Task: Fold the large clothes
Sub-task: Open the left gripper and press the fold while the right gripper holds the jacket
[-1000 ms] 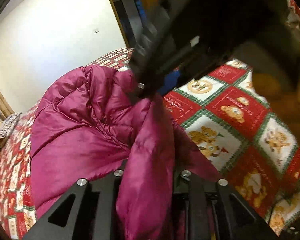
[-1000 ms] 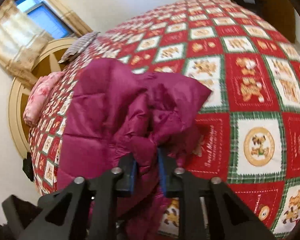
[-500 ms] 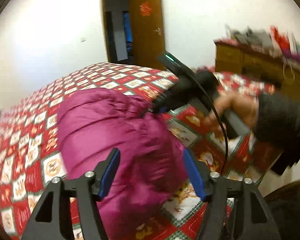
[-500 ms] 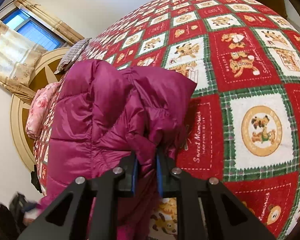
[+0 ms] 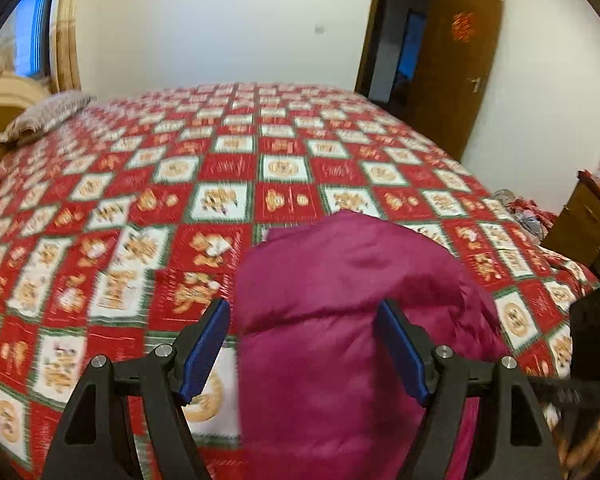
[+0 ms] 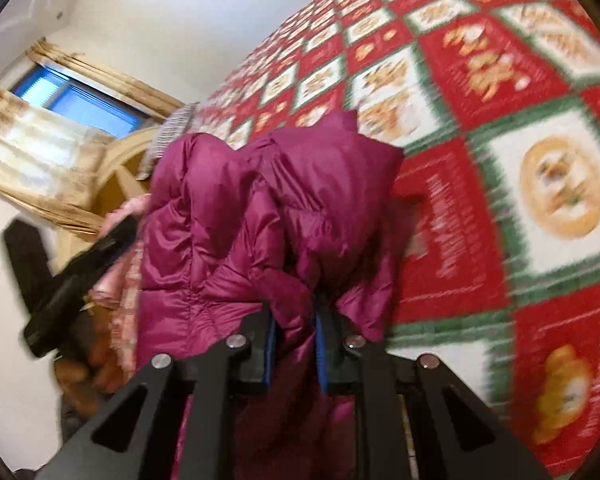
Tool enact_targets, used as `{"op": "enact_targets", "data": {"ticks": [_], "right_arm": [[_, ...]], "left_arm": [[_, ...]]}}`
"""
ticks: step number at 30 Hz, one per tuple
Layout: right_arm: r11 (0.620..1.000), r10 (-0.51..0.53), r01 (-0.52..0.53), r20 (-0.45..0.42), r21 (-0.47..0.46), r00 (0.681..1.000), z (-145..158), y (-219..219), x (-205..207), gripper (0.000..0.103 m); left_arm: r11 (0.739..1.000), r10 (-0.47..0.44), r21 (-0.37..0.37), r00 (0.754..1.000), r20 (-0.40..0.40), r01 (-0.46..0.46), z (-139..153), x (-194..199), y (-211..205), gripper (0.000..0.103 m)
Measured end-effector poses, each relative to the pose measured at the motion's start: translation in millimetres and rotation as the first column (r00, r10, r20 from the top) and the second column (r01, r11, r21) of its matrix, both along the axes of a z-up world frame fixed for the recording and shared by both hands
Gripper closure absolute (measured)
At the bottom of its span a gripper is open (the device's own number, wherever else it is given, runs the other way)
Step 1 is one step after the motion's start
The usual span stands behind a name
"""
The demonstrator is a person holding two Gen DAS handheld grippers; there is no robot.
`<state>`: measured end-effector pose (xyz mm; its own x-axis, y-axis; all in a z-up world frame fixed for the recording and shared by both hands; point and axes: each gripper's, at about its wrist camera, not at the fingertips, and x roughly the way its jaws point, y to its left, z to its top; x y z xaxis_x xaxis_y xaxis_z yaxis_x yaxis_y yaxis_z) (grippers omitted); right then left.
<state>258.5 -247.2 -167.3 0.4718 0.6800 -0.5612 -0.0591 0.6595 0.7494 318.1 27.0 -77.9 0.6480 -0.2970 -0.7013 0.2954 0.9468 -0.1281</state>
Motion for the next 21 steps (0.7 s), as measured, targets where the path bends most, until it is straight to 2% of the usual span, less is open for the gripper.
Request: {"op": "enact_targets", "data": {"ticks": [3, 4, 6, 8, 10, 12, 15, 16, 17, 21], "right_arm": [[1.0, -0.002, 0.002, 0.011, 0.027, 1.0, -8.1, 3.9, 4.2, 0.085], [0.999, 0.001, -0.002, 0.019, 0.041, 1.0, -11.4, 3.1, 7.3, 0.088], [0.999, 0.014, -0.015, 0.038, 0.036, 0.999, -16.1, 1.7, 14.9, 0.09], [1.0, 0.021, -0.023, 0.061, 0.018, 0.998, -16.8, 0.7, 22.1, 0.09], [0.999, 0.043, -0.044, 0.074, 0.008, 0.996, -17.0, 0.8, 25.1, 0.091], [0.997, 0.062, -0.064, 0.065, 0.031, 0.996, -17.6, -6.6, 24.9, 0.09], [0.998, 0.06, -0.061, 0.04, 0.032, 0.997, -8.2, -24.8, 13.5, 0.077], [0.999, 0.042, -0.042, 0.028, 0.008, 0.999, -2.0, -29.8, 8.7, 0.065], [0.999, 0.013, -0.013, 0.024, -0.033, 1.0, 10.1, -35.6, 4.4, 0.062], [0.984, -0.042, 0.051, 0.057, -0.169, 0.997, 64.0, -34.8, -0.7, 0.062]], "left_arm": [[0.999, 0.046, 0.003, 0.998, -0.053, -0.046, -18.4, 5.7, -1.6, 0.027], [0.998, 0.064, -0.01, 0.996, -0.061, -0.065, -22.4, 6.7, 0.3, 0.026], [0.992, 0.107, -0.052, 0.99, -0.09, -0.112, -29.5, 9.0, 6.4, 0.02], [0.983, 0.148, -0.09, 0.982, -0.118, -0.159, -38.9, 9.5, 8.7, 0.017], [0.977, 0.184, -0.086, 0.977, -0.106, -0.193, -47.6, 7.6, 5.8, 0.013], [0.98, 0.186, -0.056, 0.979, -0.077, -0.191, -53.5, 5.3, -0.9, 0.011], [0.983, 0.184, 0.021, 0.982, -0.041, -0.184, -57.6, 2.8, -13.3, 0.01], [0.982, 0.184, 0.055, 0.983, -0.02, -0.183, -57.3, 1.0, -18.8, 0.01], [0.979, 0.184, 0.085, 0.983, 0.0, -0.183, -57.6, -0.9, -24.2, 0.01], [0.963, 0.191, 0.18, 0.98, 0.059, -0.199, -58.0, -6.4, -39.4, 0.01]]}}
